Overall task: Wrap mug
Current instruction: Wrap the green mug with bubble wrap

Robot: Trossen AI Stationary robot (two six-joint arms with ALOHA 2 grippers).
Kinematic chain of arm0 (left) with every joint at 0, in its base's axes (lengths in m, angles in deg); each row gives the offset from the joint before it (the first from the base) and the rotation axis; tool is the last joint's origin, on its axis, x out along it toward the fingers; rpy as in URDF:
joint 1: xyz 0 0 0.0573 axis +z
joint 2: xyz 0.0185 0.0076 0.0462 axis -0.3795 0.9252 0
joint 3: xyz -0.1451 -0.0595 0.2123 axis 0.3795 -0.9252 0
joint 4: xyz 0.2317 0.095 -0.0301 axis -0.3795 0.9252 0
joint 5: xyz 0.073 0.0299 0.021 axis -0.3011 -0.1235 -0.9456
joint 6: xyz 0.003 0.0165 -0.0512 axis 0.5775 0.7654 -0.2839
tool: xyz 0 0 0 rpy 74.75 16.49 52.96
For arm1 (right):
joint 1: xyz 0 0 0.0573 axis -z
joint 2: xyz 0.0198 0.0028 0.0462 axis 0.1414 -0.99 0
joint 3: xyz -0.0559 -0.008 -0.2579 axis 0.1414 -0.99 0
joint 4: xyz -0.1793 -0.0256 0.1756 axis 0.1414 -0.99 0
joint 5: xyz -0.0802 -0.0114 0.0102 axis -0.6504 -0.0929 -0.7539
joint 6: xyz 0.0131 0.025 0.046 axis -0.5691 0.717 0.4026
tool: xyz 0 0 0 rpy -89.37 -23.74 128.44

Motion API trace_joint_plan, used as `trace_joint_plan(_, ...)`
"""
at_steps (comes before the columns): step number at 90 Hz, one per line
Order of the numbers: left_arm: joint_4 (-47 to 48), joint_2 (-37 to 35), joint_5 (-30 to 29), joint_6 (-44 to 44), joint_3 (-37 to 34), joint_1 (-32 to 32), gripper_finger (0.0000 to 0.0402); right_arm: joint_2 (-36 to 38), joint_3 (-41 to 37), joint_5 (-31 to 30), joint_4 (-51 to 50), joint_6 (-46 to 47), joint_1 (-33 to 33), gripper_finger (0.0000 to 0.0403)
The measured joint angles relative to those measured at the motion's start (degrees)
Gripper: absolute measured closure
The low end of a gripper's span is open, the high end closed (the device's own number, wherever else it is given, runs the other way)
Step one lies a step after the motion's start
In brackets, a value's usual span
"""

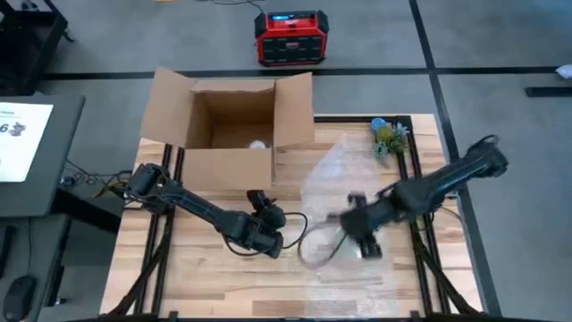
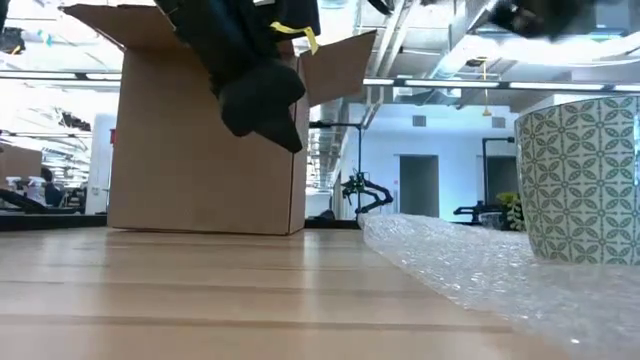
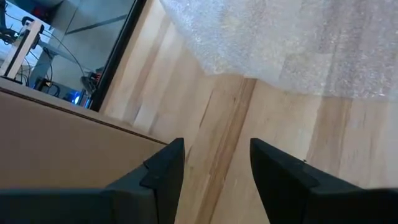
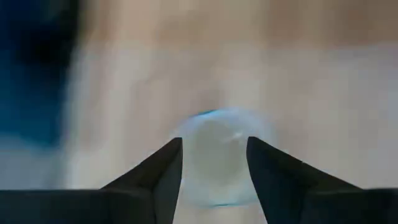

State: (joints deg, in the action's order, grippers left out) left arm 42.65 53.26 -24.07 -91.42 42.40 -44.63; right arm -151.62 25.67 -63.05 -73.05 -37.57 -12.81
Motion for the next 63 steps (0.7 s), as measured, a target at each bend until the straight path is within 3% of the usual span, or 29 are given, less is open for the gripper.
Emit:
trace_joint_plan(6,0.0,0.0,0.0,-0.1,0.0,0.0,0.0240,2.6,0.0,-7.5,-1.3,-0.1,4.0,0.0244)
trace_joint_plan(13,0.0,0.0,0.0,-0.3,0.0,0.0,0.0240,4.1,0.0,-8.3,-2.6,-1.5,11.4,0.0249)
trace_joint_plan(38,0.0,0.0,0.6,-0.2,0.0,-0.2,0.0240,0.2,-8.9,8.8,6.1,-18.0,41.7,0.0231)
trace_joint_plan(63,0.0,0.0,0.6,-0.6,0.0,-0.7,0.0240,-8.2,-16.8,9.7,23.1,-23.5,63.0,0.0192)
